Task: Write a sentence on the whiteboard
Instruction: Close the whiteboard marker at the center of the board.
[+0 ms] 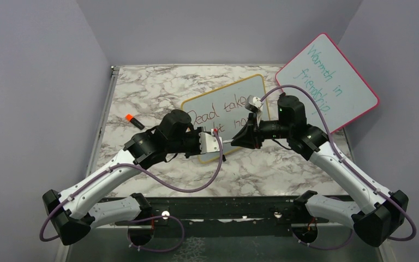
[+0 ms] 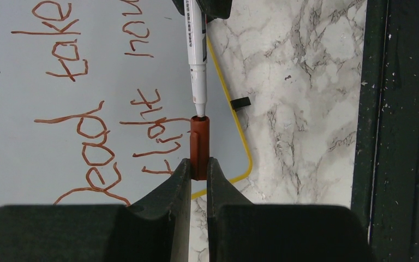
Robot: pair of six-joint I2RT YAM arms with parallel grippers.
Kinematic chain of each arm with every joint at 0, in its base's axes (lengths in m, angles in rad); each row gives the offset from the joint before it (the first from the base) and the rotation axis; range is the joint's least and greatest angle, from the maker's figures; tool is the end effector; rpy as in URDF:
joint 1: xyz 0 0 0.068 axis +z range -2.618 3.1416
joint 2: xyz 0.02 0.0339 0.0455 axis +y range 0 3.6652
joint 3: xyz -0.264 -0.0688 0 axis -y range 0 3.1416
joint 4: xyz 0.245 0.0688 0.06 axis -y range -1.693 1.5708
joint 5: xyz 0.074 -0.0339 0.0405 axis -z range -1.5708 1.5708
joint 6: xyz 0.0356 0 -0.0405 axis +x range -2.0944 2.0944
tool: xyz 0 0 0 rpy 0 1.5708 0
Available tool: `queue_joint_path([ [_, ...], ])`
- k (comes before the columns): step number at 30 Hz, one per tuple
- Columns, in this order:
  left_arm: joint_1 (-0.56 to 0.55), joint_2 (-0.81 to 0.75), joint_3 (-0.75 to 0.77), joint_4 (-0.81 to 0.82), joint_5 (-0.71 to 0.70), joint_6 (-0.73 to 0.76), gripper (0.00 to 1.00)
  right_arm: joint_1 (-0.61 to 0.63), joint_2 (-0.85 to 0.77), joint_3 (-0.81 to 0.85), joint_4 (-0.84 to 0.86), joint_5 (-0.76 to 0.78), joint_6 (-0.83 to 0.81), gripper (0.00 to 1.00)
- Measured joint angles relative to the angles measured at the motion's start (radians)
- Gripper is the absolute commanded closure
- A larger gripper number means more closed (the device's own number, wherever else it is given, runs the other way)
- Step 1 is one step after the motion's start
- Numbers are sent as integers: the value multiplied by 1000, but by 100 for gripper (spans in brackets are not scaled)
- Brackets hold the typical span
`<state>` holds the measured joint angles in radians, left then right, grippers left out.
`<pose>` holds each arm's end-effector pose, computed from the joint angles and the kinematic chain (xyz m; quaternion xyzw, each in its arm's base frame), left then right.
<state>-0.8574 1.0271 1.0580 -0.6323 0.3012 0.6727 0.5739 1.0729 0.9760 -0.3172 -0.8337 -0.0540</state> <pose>0.1330 -0.1699 0.3459 0.6563 0.5826 -0.1747 0.4465 0.1816 0.1488 0.3421 -0.4470 0.6599 0.4561 0.3959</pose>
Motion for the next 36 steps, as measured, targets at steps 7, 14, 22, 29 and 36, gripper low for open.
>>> queue_joint_path([
  [7,0,45,54,-67,-3,-3,100,0,16,0,2,-1,1,100],
  [14,-25,69,94,-63,11,-11,100,3,35,-8,58,-35,19,100],
  [22,-33,83,120,-77,8,-29,100,2,40,-23,98,-57,40,100],
  [29,-68,120,174,-151,-29,-48,100,0,43,-49,138,-82,82,100],
  [36,-158,164,195,-189,-158,-63,100,1,71,-56,137,-96,117,99],
])
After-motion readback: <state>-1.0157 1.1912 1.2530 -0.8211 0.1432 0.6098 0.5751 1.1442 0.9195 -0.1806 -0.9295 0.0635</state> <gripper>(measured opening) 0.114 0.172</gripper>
